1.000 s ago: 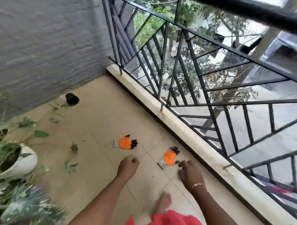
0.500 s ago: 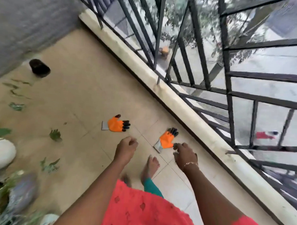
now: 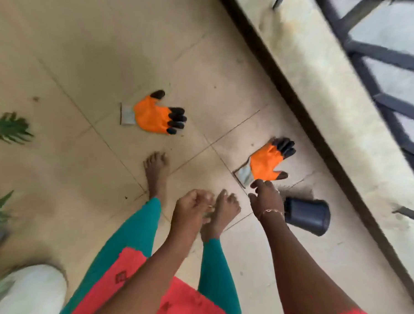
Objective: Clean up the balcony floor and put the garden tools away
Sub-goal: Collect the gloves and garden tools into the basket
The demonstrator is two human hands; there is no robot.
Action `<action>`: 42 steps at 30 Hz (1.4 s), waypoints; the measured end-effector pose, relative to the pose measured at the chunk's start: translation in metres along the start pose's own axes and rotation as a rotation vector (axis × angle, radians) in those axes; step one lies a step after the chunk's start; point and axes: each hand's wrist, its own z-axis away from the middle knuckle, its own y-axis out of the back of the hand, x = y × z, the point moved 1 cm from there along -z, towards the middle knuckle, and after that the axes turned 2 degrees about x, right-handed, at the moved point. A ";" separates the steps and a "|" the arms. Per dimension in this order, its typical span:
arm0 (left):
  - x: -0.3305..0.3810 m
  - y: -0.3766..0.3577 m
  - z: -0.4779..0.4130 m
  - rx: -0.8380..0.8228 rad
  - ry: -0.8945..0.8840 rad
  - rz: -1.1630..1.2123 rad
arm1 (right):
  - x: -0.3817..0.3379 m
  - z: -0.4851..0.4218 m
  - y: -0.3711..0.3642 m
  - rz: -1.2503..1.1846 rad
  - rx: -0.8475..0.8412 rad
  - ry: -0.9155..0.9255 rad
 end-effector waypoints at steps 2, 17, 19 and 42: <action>-0.006 -0.003 -0.022 0.033 0.080 0.053 | 0.001 -0.032 -0.029 0.012 -0.027 -0.023; 0.007 -0.010 -0.062 0.029 0.299 0.254 | 0.009 -0.122 -0.120 -0.092 0.018 -0.104; 0.007 -0.012 -0.064 0.029 0.302 0.263 | 0.014 -0.119 -0.112 -0.122 0.135 -0.059; 0.054 0.090 -0.092 0.564 -0.077 0.546 | -0.217 -0.030 -0.019 -1.317 -0.335 0.454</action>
